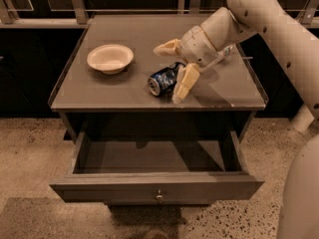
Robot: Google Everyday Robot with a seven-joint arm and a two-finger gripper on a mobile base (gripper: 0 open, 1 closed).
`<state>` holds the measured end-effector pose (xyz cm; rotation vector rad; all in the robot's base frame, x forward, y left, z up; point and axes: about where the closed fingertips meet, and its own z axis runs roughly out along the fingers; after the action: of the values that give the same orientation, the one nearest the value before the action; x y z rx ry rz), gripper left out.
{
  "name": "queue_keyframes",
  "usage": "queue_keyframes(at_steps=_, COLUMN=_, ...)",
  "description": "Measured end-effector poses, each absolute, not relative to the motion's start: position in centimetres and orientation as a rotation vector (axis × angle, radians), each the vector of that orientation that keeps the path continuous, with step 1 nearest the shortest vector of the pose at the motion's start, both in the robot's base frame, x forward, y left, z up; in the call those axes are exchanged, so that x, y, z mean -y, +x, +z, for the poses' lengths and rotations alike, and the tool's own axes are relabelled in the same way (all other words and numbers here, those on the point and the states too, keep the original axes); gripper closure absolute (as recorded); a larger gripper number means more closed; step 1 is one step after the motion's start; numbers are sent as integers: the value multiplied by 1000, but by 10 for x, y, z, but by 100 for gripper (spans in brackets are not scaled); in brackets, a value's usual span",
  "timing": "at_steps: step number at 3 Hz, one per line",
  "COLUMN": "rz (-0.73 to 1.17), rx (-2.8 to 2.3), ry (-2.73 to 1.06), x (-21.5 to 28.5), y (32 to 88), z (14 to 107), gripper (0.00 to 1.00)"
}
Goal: Place pepsi can into top drawer
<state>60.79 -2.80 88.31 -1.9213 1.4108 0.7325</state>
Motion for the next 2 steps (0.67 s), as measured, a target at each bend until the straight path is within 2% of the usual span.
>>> queue_keyframes(at_steps=2, rz=710, rx=-1467, ry=-1900, x=37, y=601, z=865, gripper=0)
